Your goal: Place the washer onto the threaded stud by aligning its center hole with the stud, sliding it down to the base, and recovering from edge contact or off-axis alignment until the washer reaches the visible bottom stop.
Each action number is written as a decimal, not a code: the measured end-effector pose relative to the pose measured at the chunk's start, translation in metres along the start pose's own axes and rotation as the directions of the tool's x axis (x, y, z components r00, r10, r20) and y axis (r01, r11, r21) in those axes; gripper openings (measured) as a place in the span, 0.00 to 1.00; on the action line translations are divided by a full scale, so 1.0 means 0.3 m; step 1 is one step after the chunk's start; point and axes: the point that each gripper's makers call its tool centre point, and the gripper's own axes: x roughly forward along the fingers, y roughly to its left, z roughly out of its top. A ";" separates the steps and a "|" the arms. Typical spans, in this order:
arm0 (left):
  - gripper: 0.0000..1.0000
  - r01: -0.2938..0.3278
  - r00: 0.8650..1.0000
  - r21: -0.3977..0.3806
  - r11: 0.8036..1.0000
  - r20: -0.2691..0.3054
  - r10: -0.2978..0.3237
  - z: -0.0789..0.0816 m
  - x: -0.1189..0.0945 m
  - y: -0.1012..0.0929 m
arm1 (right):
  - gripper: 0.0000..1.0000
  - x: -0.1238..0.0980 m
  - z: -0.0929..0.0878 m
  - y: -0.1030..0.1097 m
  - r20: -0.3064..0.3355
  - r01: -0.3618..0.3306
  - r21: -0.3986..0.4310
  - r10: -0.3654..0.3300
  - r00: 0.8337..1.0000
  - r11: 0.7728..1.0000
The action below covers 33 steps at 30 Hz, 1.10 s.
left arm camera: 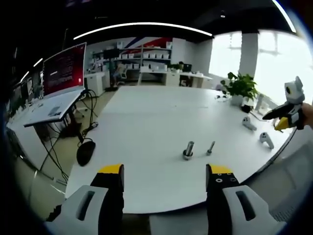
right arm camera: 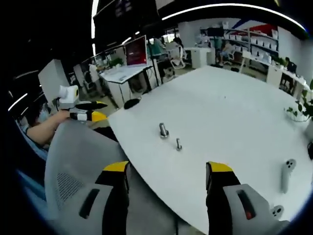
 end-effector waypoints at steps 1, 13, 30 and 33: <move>0.67 0.000 1.000 0.000 1.000 0.001 0.000 0.001 0.001 0.000 | 0.65 -0.013 0.001 0.005 0.019 0.004 0.011 -0.004 1.000 1.000; 0.67 0.024 1.000 -0.002 1.000 0.020 -0.024 0.009 -0.003 -0.014 | 0.63 -0.128 -0.081 0.020 0.097 0.107 0.056 -0.112 0.989 0.993; 0.67 0.034 0.999 -0.008 0.999 0.024 -0.033 0.011 -0.005 -0.019 | 0.61 -0.033 -0.225 0.060 0.038 0.147 0.129 -0.153 0.987 0.981; 0.67 0.034 0.999 -0.008 0.999 0.026 -0.034 0.012 -0.005 -0.020 | 0.61 -0.024 -0.258 0.048 0.013 0.170 0.124 -0.173 0.985 0.978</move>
